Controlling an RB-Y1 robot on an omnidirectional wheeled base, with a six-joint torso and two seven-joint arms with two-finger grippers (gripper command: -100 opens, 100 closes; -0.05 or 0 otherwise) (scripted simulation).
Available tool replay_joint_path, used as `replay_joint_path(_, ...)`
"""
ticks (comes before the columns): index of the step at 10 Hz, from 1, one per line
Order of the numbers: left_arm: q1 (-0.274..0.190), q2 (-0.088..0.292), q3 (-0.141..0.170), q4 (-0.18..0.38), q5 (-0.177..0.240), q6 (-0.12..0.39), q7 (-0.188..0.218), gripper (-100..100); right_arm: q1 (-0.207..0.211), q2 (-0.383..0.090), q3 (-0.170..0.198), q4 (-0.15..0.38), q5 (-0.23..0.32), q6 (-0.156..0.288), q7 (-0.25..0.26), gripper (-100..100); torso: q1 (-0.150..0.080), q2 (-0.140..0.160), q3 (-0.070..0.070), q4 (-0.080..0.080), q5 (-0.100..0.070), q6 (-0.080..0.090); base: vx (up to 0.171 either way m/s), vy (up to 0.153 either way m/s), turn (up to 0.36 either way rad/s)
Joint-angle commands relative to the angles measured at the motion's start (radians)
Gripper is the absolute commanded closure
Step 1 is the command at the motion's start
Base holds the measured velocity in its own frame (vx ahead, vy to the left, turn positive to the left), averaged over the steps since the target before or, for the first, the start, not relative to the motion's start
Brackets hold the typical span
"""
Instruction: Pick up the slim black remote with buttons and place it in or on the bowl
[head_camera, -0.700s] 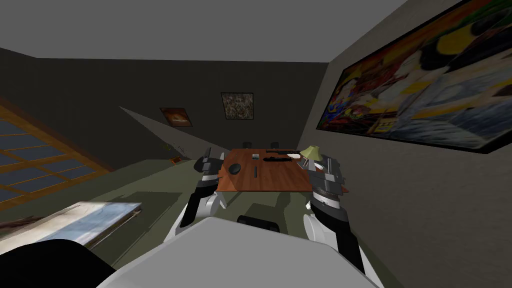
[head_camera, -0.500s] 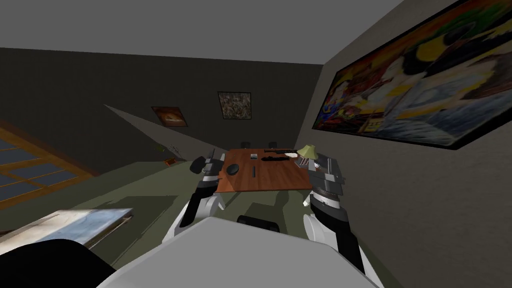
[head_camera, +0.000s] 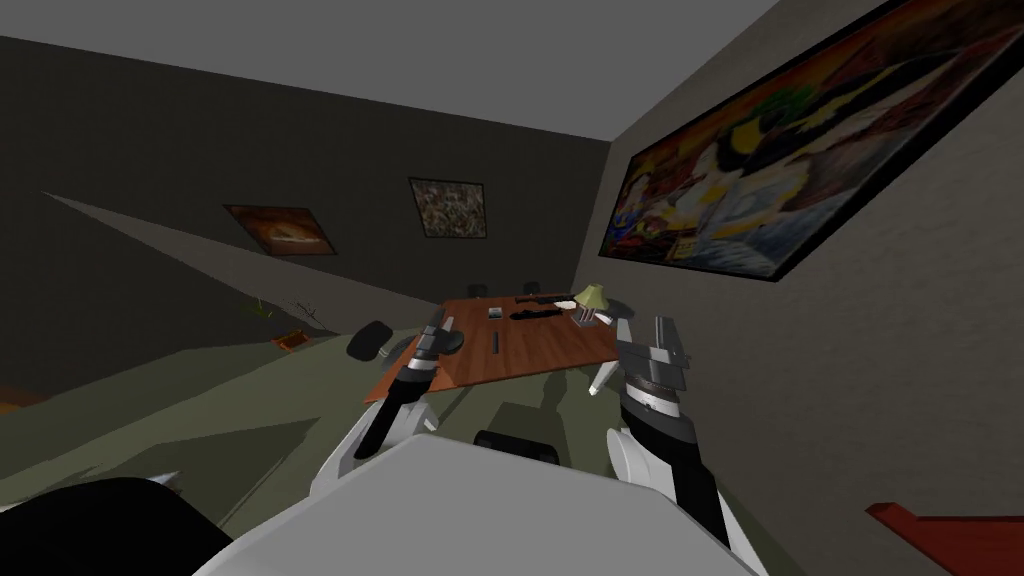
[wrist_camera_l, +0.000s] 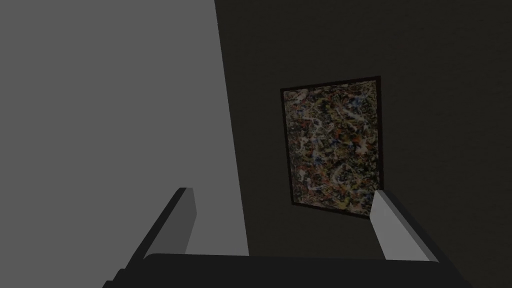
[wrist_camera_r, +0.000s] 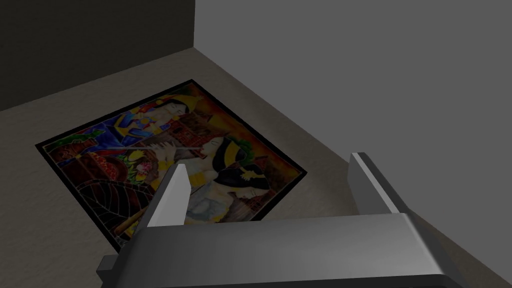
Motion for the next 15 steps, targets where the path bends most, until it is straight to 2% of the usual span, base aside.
replay_joint_path(1,0.002,0.02,0.001,0.035,-0.026,-0.017,-0.016,-100,0.0,0.0,0.0,0.0,0.0,0.0,0.0,0,0.0,0.0,0.0,0.0,0.0,0.0,-0.01,-0.027,-0.062)
replay_joint_path(3,0.013,0.089,0.005,0.1,-0.094,-0.045,-0.063,-100,0.0,0.0,0.0,0.0,0.0,0.0,0.0,0,0.001,-0.001,0.0,0.0,0.0,0.0,-0.011,-0.032,-0.281)
replay_joint_path(4,0.013,0.089,0.005,0.106,-0.108,-0.045,-0.063,-100,0.0,0.0,0.0,0.0,0.0,0.0,0.0,0,0.001,-0.001,0.0,0.0,0.0,0.0,-0.004,-0.018,-0.124)
replay_joint_path(6,0.023,0.152,0.008,0.182,-0.178,-0.075,-0.116,-100,0.0,0.0,0.0,0.0,0.0,0.0,0.0,0,0.002,-0.001,-0.001,0.0,0.0,0.0,-0.003,-0.029,-0.323)
replay_joint_path(7,0.023,0.162,0.008,0.184,-0.202,-0.075,-0.116,-100,0.0,0.0,0.0,0.0,0.0,0.0,0.0,0,0.001,-0.001,-0.001,0.0,0.0,0.0,0.0,-0.018,-0.134)
replay_joint_path(8,0.027,0.2,0.009,0.223,-0.237,-0.09,-0.144,-100,0.0,0.0,0.0,0.0,0.0,0.0,0.0,0,0.002,-0.001,-0.001,0.0,0.0,-0.001,0.004,-0.027,-0.275)
replay_joint_path(9,0.027,0.2,0.009,0.225,-0.253,-0.09,-0.144,-100,0.0,0.0,0.0,0.0,0.0,0.0,0.0,0,0.002,-0.001,-0.001,0.0,0.0,0.0,0.004,-0.014,-0.133)
replay_joint_path(10,0.03,0.237,0.009,0.266,-0.288,-0.105,-0.173,-100,0.0,0.0,0.0,0.0,0.0,0.0,0.0,0,0.002,-0.001,-0.001,0.0,0.0,-0.001,0.006,-0.019,-0.268)
replay_joint_path(11,0.03,0.237,0.009,0.267,-0.305,-0.105,-0.173,-100,0.0,0.0,0.0,0.0,0.0,0.0,0.0,0,0.002,-0.001,-0.001,0.0,0.0,0.0,0.003,-0.011,-0.156)
replay_joint_path(12,0.034,0.274,0.008,0.31,-0.341,-0.12,-0.202,-100,0.0,0.0,0.0,0.0,0.0,0.0,0.0,0,0.002,-0.001,-0.001,0.0,0.0,-0.001,0.006,-0.017,-0.285)
replay_joint_path(13,0.034,0.274,0.008,0.31,-0.36,-0.12,-0.202,-100,0.0,0.0,0.0,0.0,0.0,0.0,0.0,0,0.002,-0.002,-0.001,0.0,0.0,0.0,0.008,-0.008,-0.164)
replay_joint_path(14,0.037,0.312,0.006,0.353,-0.396,-0.135,-0.233,-100,0.0,0.0,0.0,0.0,0.0,0.0,0.0,0,0.003,-0.002,-0.001,0.0,0.0,-0.001,0.01,-0.014,-0.339)
replay_joint_path(15,0.037,0.312,0.006,0.353,-0.417,-0.135,-0.233,-100,0.0,0.0,0.0,0.0,0.0,0.0,0.0,0,0.003,-0.002,-0.001,0.0,0.001,0.0,0.006,-0.002,-0.144)
